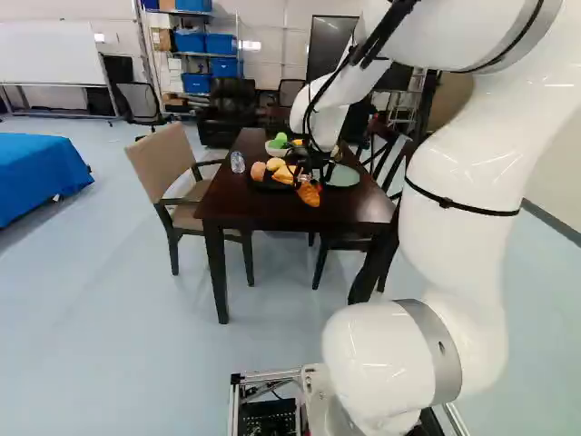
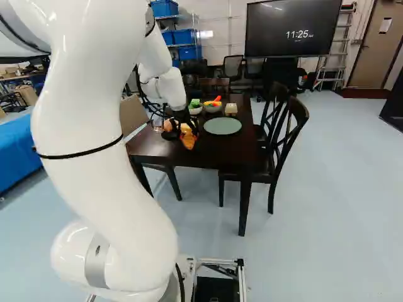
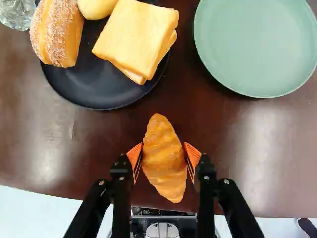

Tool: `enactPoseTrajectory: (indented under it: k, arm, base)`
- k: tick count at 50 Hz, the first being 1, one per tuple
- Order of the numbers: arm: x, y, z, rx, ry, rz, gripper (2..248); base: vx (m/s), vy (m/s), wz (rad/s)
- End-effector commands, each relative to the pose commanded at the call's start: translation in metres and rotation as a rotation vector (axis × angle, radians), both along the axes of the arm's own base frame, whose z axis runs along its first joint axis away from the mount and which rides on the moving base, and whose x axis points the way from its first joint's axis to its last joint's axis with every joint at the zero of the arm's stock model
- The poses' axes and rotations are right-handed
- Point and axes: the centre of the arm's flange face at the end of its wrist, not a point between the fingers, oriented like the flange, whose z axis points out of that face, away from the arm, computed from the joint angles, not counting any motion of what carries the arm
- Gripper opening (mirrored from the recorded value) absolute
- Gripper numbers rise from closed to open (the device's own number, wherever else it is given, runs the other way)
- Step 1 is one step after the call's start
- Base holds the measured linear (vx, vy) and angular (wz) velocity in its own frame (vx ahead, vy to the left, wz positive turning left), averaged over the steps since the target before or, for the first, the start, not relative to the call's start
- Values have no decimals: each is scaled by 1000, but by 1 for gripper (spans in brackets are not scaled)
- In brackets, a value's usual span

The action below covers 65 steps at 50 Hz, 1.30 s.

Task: Move the croissant to the empty plate

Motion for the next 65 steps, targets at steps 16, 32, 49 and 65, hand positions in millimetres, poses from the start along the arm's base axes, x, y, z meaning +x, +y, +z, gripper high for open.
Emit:
enactPoseTrajectory:
  k: [16, 32, 49, 65]
  arm:
    - [-8, 0, 22, 0, -39, 0, 137]
    - [-10, -6, 43, 0, -81, -11, 137]
    - [5, -26, 65, -3, -130, -48, 137]
    - [24, -46, 85, -7, -176, -82, 137]
  base:
    - [0, 0, 0]
    - [0, 0, 0]
    - [0, 0, 0]
    - [0, 0, 0]
